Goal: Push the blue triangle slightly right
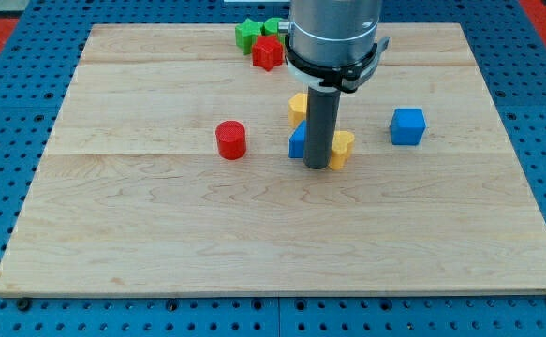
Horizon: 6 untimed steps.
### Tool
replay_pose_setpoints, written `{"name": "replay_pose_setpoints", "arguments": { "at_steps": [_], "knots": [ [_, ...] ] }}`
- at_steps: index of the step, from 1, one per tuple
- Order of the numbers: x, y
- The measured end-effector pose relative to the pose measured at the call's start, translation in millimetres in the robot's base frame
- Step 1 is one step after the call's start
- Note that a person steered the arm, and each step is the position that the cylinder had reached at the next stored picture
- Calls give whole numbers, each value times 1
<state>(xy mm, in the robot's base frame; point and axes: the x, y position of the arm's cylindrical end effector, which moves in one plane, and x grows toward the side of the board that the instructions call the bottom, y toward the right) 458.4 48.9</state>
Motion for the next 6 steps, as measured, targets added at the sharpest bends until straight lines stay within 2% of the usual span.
{"name": "replay_pose_setpoints", "arguments": {
  "at_steps": [2,3,4,6],
  "knots": [
    [-22,35],
    [25,-25],
    [12,-64],
    [-29,-42]
  ]
}}
